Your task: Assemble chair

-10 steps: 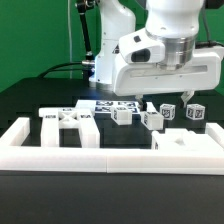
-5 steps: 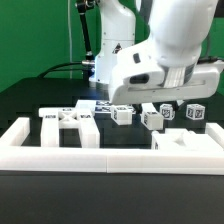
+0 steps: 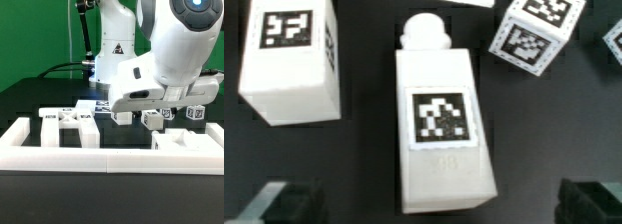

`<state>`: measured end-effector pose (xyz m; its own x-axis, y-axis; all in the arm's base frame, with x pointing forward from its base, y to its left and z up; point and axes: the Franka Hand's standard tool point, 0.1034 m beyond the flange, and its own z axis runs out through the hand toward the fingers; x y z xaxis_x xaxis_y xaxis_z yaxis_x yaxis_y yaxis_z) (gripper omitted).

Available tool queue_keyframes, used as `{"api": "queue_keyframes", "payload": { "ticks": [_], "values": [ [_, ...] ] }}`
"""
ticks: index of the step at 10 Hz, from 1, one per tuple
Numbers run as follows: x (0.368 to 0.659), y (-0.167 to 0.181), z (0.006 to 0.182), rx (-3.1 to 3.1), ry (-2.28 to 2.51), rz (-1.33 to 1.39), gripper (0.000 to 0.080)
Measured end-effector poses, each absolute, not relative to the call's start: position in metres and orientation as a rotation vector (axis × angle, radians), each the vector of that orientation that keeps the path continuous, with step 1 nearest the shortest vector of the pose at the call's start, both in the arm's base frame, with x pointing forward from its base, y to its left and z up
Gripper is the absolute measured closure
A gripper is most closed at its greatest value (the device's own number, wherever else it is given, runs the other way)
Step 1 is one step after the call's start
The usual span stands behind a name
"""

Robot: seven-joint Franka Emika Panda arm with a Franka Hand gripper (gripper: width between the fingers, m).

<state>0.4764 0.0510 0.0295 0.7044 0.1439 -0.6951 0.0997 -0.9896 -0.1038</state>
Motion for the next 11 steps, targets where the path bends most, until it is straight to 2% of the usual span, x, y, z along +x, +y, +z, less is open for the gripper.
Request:
{"api": "queue_keyframes", "payload": {
  "ticks": [8,11],
  "values": [
    [0.457,0.055,0.007,-2.858,-0.190,1.172,0.0151],
    [0.457,0.058,0.006,-2.860,-0.202,1.166,0.0176]
  ]
}}
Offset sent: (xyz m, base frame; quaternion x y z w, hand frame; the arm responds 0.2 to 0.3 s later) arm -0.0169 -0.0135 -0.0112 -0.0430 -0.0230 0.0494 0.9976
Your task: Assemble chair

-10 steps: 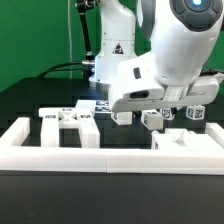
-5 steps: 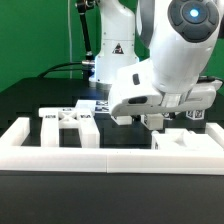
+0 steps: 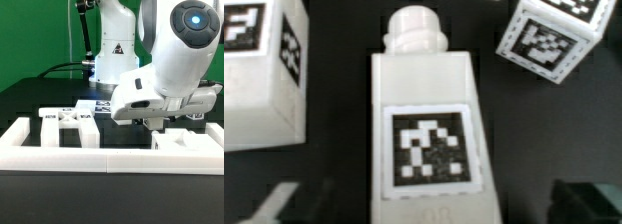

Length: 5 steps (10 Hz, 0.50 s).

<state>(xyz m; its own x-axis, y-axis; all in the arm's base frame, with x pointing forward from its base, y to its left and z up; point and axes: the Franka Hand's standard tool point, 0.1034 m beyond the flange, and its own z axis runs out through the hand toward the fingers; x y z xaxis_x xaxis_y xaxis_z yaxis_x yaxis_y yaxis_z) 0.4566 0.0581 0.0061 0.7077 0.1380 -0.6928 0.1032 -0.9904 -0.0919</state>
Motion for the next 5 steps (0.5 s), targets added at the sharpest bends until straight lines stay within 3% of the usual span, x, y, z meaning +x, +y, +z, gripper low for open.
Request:
{"api": "queue_keyframes", "payload": {
  "ticks": [2,5],
  "values": [
    [0.4564,0.0601,0.0060,-2.861,-0.209,1.166,0.0504],
    [0.4581,0.0562,0.0066,-2.849,-0.228,1.158,0.0504]
  ]
}}
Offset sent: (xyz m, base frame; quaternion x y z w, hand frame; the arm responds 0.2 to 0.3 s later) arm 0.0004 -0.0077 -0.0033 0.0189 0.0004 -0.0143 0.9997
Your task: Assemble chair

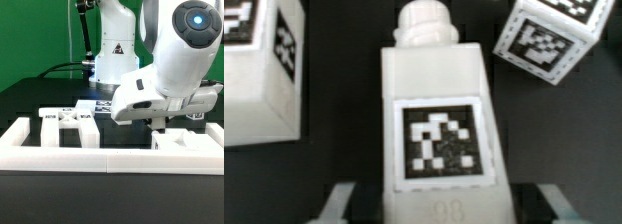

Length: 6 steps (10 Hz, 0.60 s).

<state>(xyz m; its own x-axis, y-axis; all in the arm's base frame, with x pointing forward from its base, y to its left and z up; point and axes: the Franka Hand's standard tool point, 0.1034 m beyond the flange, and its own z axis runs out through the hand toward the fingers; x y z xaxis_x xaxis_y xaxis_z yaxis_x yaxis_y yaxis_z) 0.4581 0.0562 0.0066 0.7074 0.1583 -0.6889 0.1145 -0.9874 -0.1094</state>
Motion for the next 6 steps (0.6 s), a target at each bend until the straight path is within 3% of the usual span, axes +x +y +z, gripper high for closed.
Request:
{"api": "queue_keyframes", "payload": {
  "ticks": [3,6],
  "values": [
    [0.472,0.058,0.028,-2.775,-0.241,1.170,0.0505],
    [0.497,0.075,0.072,-2.763,-0.192,1.151,0.0505]
  ]
}}
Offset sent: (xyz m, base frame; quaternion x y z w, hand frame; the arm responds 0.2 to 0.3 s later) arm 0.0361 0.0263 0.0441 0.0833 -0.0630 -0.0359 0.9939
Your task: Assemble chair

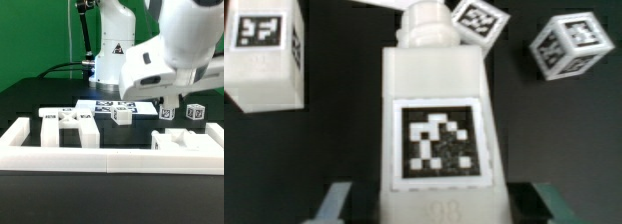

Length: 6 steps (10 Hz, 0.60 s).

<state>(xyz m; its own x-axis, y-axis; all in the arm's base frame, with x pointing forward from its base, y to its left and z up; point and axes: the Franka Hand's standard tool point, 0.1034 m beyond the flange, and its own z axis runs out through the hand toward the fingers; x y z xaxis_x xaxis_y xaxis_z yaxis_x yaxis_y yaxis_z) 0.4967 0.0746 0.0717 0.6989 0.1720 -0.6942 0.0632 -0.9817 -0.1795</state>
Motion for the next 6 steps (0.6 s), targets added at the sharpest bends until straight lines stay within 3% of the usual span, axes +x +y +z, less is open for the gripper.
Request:
{"api": "queue_keyframes", "payload": {
  "ticks": [1,5,6],
  "values": [
    [0.506,0.076,0.080,-2.770,-0.188,1.125,0.0505],
    [0.526,0.073,0.075,-2.899,-0.176,0.790,0.0505],
    [0.529,0.073,0.084,-2.917,-0.179,0.731,0.0505]
  ]
}}
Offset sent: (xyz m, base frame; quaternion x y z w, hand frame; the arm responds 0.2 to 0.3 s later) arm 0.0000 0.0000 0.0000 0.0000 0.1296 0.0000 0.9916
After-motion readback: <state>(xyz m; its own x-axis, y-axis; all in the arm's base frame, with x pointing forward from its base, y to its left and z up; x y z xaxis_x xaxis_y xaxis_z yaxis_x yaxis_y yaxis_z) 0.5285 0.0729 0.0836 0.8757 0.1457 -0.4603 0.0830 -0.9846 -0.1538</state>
